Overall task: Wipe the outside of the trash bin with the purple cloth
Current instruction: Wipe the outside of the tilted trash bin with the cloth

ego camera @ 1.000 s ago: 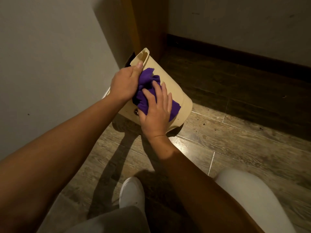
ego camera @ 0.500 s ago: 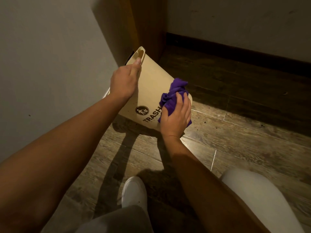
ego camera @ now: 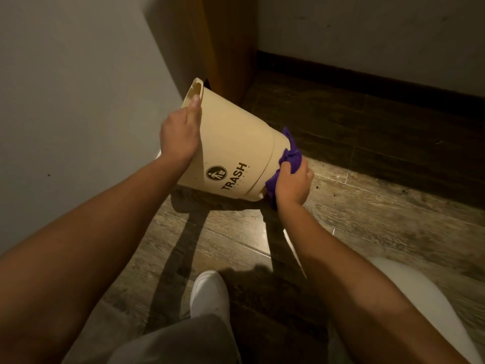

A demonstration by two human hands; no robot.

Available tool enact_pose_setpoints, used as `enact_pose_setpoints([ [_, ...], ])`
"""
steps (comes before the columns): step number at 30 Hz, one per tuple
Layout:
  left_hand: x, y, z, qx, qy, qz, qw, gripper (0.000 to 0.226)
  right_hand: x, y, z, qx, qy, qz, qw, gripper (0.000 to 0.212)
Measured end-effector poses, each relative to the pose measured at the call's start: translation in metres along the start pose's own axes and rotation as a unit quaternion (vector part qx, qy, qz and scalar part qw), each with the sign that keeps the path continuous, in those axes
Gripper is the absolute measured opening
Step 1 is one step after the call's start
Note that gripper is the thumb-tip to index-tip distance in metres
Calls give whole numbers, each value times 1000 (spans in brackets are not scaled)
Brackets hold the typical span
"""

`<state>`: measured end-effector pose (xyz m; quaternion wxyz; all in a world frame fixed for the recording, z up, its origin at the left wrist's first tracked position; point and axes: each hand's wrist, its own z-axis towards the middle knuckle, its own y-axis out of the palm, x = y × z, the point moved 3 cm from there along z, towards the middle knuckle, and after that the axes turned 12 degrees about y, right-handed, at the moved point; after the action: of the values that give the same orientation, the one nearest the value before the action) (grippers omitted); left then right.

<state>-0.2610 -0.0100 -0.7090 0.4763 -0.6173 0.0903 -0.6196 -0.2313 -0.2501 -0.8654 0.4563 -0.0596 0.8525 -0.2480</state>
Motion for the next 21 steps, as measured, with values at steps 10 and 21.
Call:
enact_pose_setpoints([
  [10,-17,4,1,-13,-33,49,998,56,-99,-61,6,32,-175,11,984,55],
  [21,33,10,5,-62,98,51,992,36,-229,-44,-41,-366,-153,62,916,12],
])
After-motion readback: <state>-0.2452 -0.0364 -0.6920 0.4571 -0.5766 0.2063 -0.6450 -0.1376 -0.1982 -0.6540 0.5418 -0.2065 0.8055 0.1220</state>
